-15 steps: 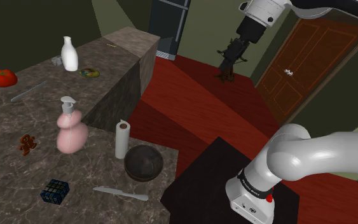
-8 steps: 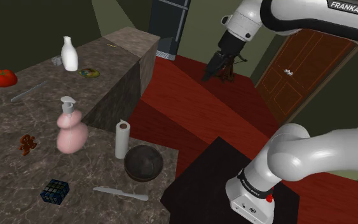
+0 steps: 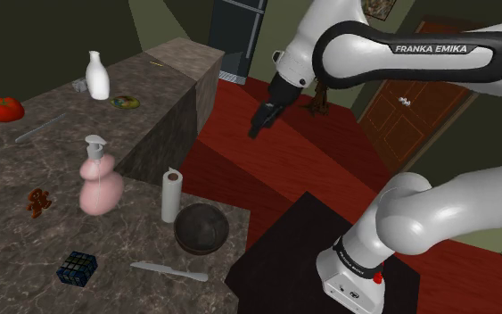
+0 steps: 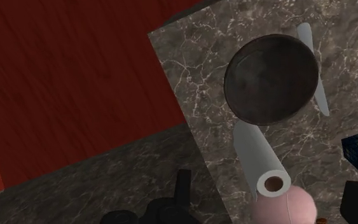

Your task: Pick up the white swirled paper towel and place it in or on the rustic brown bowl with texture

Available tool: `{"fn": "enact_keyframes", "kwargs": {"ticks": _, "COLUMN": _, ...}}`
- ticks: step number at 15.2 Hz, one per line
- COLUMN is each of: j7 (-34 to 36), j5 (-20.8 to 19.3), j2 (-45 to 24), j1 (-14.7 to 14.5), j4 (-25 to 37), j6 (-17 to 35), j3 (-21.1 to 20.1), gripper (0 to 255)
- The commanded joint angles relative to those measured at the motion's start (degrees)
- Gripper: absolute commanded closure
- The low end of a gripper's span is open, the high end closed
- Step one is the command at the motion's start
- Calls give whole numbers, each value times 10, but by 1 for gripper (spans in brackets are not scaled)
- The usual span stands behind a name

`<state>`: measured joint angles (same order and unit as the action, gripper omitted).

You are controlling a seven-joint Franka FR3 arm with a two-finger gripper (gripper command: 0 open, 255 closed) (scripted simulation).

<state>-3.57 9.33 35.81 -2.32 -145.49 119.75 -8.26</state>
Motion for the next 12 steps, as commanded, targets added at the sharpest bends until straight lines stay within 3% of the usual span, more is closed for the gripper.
{"fn": "enact_keyframes", "kwargs": {"ticks": 1, "j7": 7, "j5": 3, "j2": -33, "j1": -3, "j4": -7, "j6": 45, "j3": -14, "gripper": 0}}
{"fn": "enact_keyframes", "kwargs": {"ticks": 7, "j7": 41, "j5": -4, "j2": -148, "j1": -7, "j4": -6, "j6": 171, "j3": -61, "gripper": 0}}
{"fn": "enact_keyframes", "kwargs": {"ticks": 12, "j7": 90, "j5": -45, "j2": -261, "j1": 0, "j4": 19, "j6": 265, "j3": -100, "gripper": 0}}
